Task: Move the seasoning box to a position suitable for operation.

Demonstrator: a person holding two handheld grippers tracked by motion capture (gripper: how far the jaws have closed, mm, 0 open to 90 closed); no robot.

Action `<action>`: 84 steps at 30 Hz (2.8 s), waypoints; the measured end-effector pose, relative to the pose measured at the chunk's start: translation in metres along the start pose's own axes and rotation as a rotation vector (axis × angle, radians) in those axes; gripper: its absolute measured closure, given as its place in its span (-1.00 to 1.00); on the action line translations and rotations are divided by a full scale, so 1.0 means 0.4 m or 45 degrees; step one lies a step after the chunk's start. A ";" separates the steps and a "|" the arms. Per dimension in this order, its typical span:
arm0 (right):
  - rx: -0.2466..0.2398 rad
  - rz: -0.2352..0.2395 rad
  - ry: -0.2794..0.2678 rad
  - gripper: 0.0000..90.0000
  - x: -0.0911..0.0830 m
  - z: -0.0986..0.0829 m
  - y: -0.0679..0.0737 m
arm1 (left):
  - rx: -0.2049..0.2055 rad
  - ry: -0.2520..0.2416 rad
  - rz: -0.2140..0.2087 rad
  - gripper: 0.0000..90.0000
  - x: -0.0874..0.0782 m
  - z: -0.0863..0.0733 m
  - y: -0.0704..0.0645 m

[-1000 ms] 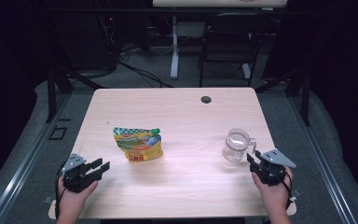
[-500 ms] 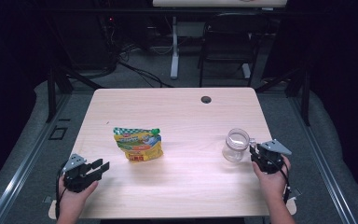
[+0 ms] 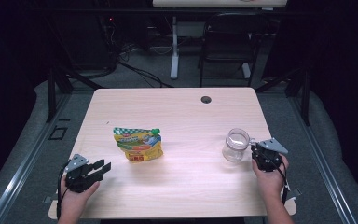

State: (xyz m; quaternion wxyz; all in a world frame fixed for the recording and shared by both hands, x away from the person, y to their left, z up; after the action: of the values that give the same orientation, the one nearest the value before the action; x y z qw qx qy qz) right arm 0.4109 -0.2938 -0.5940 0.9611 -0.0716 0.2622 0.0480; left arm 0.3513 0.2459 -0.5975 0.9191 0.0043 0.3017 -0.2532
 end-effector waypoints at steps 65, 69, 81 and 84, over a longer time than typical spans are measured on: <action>-0.050 0.327 0.008 0.90 -0.090 -0.018 0.301 | 0.049 0.000 -0.013 0.40 0.002 0.002 -0.022; -0.058 0.350 0.023 0.88 -0.113 -0.029 0.307 | 0.055 -0.001 -0.019 0.40 0.005 0.006 -0.024; -0.105 0.464 0.064 0.80 -0.192 -0.066 0.348 | 0.066 -0.020 -0.036 0.39 0.003 0.019 -0.035; -0.101 0.515 0.051 0.76 -0.214 -0.066 0.359 | 0.062 -0.017 -0.040 0.38 0.004 0.019 -0.040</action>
State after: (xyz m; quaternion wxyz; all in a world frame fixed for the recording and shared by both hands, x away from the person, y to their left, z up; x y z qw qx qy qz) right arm 0.3059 -0.1613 -0.5889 0.9230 -0.0562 0.2881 0.2489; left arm 0.3491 0.2298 -0.5897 0.9167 0.0204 0.2893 -0.2750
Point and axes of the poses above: each handheld gripper's, and its own axes: x roughly forward along the jaws, z roughly out of its top, y roughly to its left, the point moved 9 cm from there along x, roughly forward along the jaws
